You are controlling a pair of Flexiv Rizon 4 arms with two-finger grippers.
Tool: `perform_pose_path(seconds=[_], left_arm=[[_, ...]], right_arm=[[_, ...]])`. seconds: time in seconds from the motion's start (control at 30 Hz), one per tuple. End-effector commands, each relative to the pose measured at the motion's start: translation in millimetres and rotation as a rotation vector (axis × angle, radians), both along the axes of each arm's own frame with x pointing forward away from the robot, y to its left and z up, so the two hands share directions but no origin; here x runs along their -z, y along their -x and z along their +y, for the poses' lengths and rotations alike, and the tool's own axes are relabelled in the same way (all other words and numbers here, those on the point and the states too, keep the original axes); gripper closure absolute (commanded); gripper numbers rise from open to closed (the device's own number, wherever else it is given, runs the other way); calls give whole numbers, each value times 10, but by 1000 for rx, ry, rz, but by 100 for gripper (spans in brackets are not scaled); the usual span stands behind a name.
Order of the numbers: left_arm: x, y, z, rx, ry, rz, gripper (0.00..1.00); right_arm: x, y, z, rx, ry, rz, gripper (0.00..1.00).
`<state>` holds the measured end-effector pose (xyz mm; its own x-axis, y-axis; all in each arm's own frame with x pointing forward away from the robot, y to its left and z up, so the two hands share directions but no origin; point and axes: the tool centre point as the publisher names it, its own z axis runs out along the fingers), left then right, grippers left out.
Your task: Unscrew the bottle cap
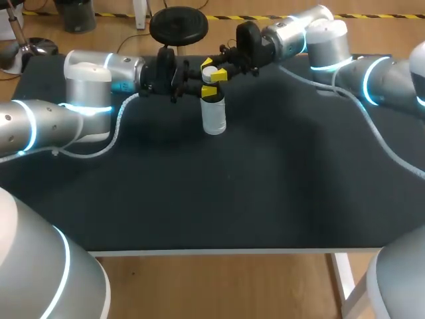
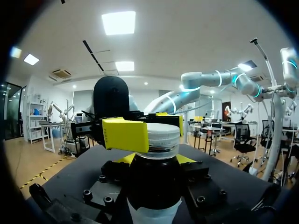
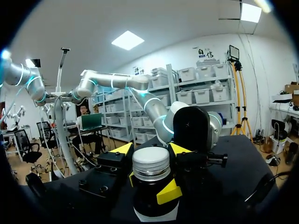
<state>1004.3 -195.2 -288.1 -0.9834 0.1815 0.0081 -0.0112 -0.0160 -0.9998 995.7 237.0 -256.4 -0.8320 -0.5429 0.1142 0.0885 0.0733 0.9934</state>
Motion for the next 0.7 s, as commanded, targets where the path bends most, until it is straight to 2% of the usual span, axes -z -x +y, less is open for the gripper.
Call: perform_pose_path(seconds=[0.03, 0.1, 0.17, 0.3, 0.57, 0.63, 0.67, 0.7], left_arm=[[-26, -59, 6, -1, -1, 1, 100], [-26, -59, 6, -1, -1, 1, 100], [-26, -59, 6, -1, -1, 1, 100], [-26, -59, 6, -1, -1, 1, 100], [-26, -59, 6, -1, -1, 1, 100], [-26, -59, 6, -1, -1, 1, 100], [-26, -59, 6, -1, -1, 1, 100], [-26, -59, 6, -1, -1, 1, 100]], right_arm=[[70, -51, 14, -845, -72, 55, 100], [60, -59, 17, -821, -56, 45, 100], [41, -10, 21, -797, -47, 33, 0], [10, -57, -6, -728, -48, 17, 0], [-143, -37, -156, -477, -79, -70, 0], [-175, -63, -181, -317, -59, -88, 0], [-182, -72, -189, -289, -52, -103, 0], [-193, -88, -199, -209, -31, -118, 0]])
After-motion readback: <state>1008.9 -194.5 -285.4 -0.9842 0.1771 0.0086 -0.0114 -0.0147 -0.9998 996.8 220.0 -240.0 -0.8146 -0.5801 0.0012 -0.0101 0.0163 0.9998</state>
